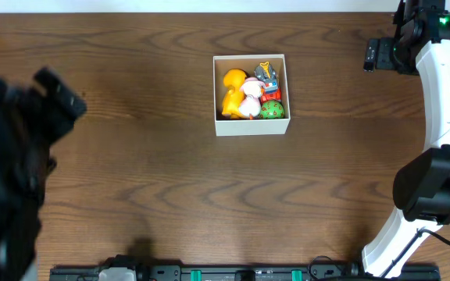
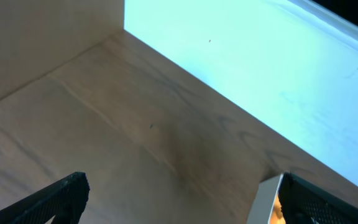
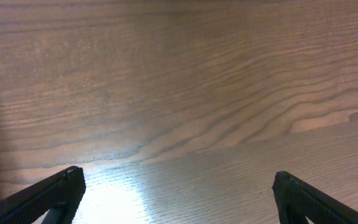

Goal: Pack container

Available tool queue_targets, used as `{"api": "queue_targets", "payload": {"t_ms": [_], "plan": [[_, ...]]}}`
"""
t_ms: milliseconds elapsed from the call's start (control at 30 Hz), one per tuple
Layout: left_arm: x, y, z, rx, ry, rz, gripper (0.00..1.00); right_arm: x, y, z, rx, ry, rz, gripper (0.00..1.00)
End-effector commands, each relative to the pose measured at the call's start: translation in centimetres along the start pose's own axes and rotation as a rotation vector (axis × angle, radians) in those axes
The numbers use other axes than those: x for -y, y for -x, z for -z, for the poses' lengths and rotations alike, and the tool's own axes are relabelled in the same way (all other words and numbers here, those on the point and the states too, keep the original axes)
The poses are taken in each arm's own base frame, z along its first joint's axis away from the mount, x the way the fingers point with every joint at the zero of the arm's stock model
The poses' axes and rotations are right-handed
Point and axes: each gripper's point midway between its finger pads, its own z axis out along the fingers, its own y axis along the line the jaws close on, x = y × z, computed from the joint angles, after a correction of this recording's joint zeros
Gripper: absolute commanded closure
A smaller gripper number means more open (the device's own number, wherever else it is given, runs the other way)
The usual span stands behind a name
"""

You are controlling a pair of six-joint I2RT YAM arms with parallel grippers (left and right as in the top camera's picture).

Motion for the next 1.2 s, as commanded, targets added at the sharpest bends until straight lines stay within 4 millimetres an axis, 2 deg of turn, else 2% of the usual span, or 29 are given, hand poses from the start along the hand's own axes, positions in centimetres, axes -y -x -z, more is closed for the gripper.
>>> {"api": "queue_targets", "payload": {"t_ms": [0,133,300,433,667,767,1167], "plan": [[-1.6,-1.9,0.7,0.009,0.006,0.04,0.02,0.4,0.5,0.6,0.021,-0.007,-0.025,0.01],[-2.7,-4.4,-0.4,0.063,-0.024,0.077,0.02,0.4,0.6,0.6,0.021,-0.007,-0.025,0.01],[-3.4,-8.5,-4.5,0.149,-0.078,0.114,0.02,0.4,0.5,0.6,0.021,-0.007,-0.025,0.01],[-3.6,-11.0,-7.5,0.256,-0.145,0.16,0.02,0.4,0.5,0.6,0.021,-0.007,-0.025,0.01],[-4.5,-15.0,-11.0,0.36,-0.21,0.204,0.02,0.4,0.5,0.6,0.021,-0.007,-0.025,0.01],[-4.8,-16.2,-11.5,0.391,-0.233,0.218,0.02,0.4,0.5,0.6,0.021,-0.007,-0.025,0.01],[-6.5,-19.1,-11.6,0.47,-0.282,0.251,0.02,0.4,0.5,0.6,0.021,-0.007,-0.024,0.01]]}}
